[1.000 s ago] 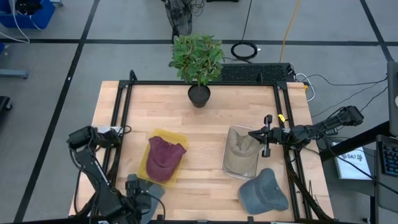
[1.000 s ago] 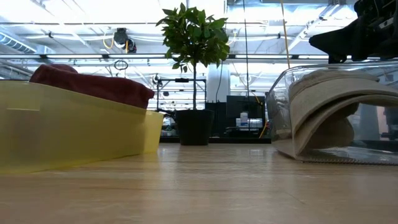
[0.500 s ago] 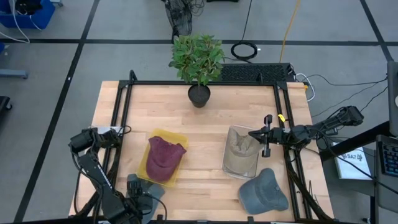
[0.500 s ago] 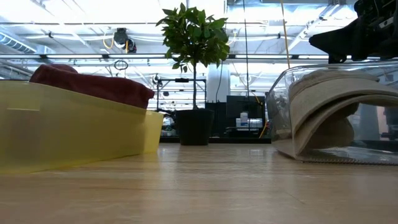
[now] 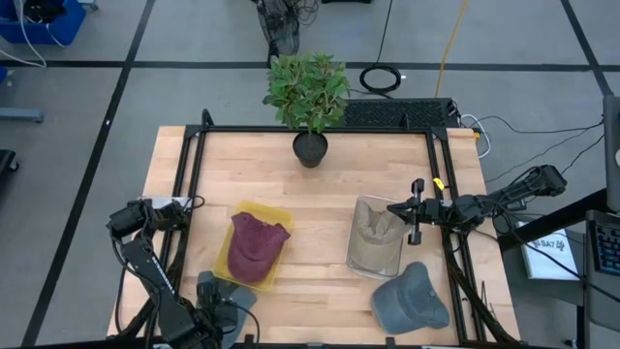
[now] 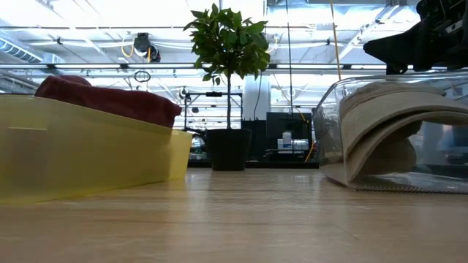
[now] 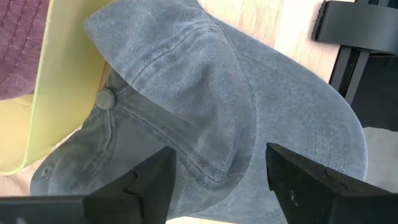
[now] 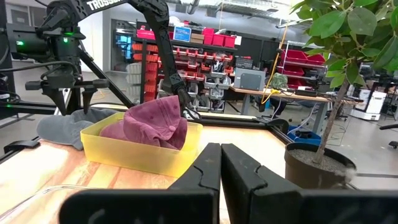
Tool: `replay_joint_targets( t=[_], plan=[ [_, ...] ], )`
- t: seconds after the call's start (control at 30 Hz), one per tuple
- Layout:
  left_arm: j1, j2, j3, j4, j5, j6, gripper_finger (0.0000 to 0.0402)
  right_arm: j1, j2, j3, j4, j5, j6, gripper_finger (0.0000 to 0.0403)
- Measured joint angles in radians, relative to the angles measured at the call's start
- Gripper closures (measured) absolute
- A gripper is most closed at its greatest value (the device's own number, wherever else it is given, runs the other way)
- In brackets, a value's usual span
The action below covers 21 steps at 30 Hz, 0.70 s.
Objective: Pick & Place hat
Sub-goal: Put the left gray cap into the yellow bin
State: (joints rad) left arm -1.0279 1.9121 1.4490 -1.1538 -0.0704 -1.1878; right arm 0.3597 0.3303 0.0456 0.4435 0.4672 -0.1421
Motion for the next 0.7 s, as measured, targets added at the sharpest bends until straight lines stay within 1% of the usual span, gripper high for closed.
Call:
replay_joint_targets(
  t=[0.43,0.57,0.7],
  plan=[
    [0.000,0.000,0.000,0.032,0.005,0.001,0.0214,0.000,0.000,0.000,0.000,0.000,0.000,0.0403],
    [0.000,0.000,0.000,0.051,-0.031,-0.005,0.0210,0.000,0.000,0.000,0.000,0.000,0.000,0.0403],
    [0.000,0.000,0.000,0.044,-0.034,-0.019,0.0189,0.000,0.000,0.000,0.000,0.000,0.000,0.0403]
  ],
)
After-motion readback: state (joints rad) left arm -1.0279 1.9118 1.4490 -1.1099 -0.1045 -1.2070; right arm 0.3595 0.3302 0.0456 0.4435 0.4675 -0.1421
